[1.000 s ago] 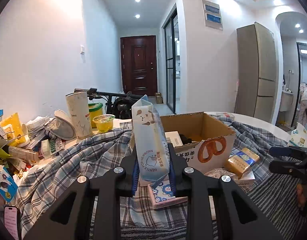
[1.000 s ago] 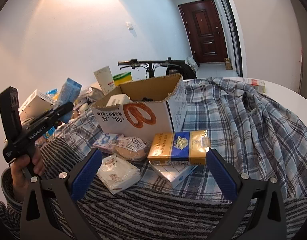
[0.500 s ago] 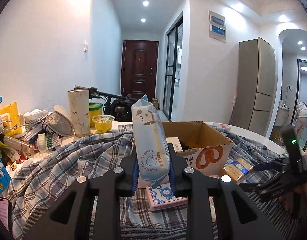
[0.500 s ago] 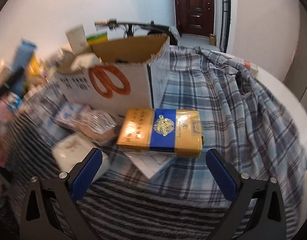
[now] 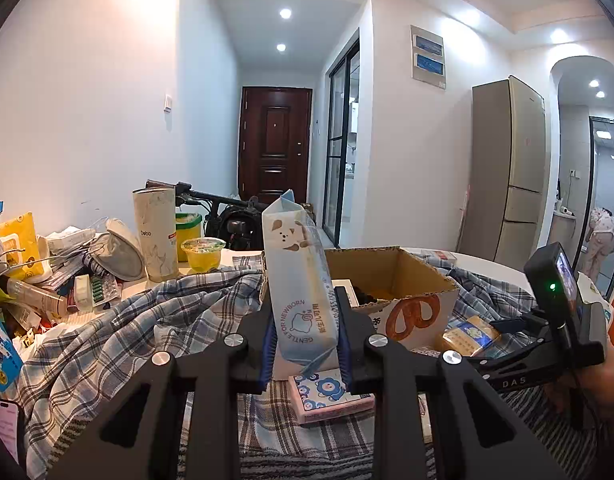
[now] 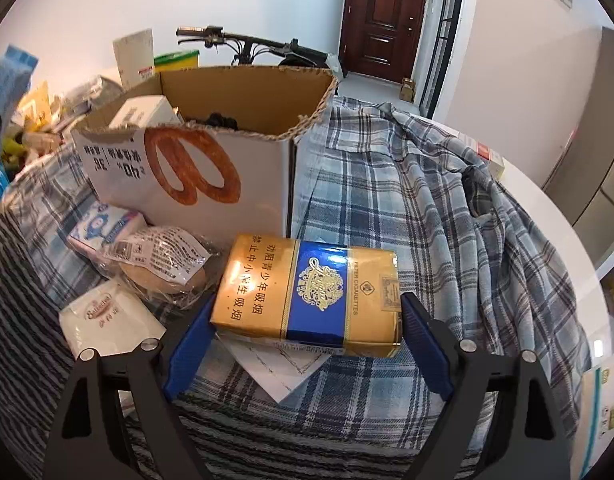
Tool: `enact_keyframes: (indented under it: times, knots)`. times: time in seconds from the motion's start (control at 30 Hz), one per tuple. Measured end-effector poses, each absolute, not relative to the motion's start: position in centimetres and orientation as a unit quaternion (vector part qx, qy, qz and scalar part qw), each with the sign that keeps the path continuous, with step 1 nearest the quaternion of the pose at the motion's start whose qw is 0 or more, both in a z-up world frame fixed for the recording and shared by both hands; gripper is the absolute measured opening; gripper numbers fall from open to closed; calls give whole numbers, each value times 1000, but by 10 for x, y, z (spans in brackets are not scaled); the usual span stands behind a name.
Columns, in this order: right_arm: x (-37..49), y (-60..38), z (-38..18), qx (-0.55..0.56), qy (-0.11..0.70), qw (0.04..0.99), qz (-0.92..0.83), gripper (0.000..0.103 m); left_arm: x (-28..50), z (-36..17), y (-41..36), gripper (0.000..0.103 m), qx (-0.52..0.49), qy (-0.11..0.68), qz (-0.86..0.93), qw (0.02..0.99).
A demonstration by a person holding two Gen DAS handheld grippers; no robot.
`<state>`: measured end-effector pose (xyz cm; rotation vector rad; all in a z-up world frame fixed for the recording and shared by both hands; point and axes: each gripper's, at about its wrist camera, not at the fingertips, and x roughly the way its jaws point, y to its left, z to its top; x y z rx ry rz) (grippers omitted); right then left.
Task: Organize objects
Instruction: 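Grasp the gold-and-blue carton with the right gripper while the left holds the packet, then carry the gold-and-blue carton over the cardboard box with the right gripper while left holds packet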
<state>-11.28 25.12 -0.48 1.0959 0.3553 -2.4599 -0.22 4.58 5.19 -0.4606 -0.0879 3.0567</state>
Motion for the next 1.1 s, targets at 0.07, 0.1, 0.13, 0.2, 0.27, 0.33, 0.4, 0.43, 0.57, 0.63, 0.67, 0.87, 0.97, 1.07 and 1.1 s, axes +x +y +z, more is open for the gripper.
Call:
enact_keyframes:
  times: [0.07, 0.1, 0.13, 0.2, 0.27, 0.33, 0.4, 0.43, 0.57, 0.63, 0.67, 0.87, 0.97, 1.07, 1.1]
  knots:
    - [-110, 254, -3, 388, 117, 213, -889, 88, -2, 52, 46, 26, -149, -29, 988, 25]
    - [-109, 254, -2, 385, 114, 212, -891, 88, -2, 52, 46, 26, -150, -29, 988, 25]
    - [-108, 255, -1, 380, 112, 211, -894, 88, -2, 52, 46, 26, -150, -30, 988, 25]
    - [-106, 255, 2, 369, 113, 207, -899, 88, -2, 52, 46, 26, -152, -32, 988, 25]
    - [-103, 253, 5, 359, 119, 207, -902, 88, -2, 52, 47, 26, -153, -33, 987, 25]
    - [-100, 252, 7, 350, 122, 208, -905, 88, -1, 52, 48, 26, -154, -34, 987, 26]
    - [-98, 253, 8, 344, 121, 211, -907, 88, -2, 51, 47, 26, -155, -33, 987, 25]
    - [-98, 253, 9, 342, 120, 212, -907, 88, -2, 51, 47, 26, -156, -33, 987, 25]
    - [-94, 255, 14, 331, 114, 225, -910, 88, -4, 50, 48, 26, -160, -34, 986, 26]
    - [-90, 256, 19, 320, 112, 233, -912, 88, -7, 48, 48, 26, -166, -33, 985, 26]
    - [-88, 256, 23, 312, 113, 238, -913, 88, -8, 48, 48, 26, -169, -33, 985, 26]
    - [-72, 253, 65, 254, 123, 263, -923, 88, -10, 47, 49, 26, -174, -33, 984, 26]
    - [-67, 251, 92, 221, 117, 283, -926, 88, -10, 47, 48, 26, -175, -33, 984, 26]
    - [-65, 243, 117, 189, 112, 302, -927, 88, -10, 47, 49, 26, -175, -33, 984, 25]
    - [-65, 239, 124, 181, 114, 314, -925, 88, -10, 47, 48, 26, -175, -33, 984, 25]
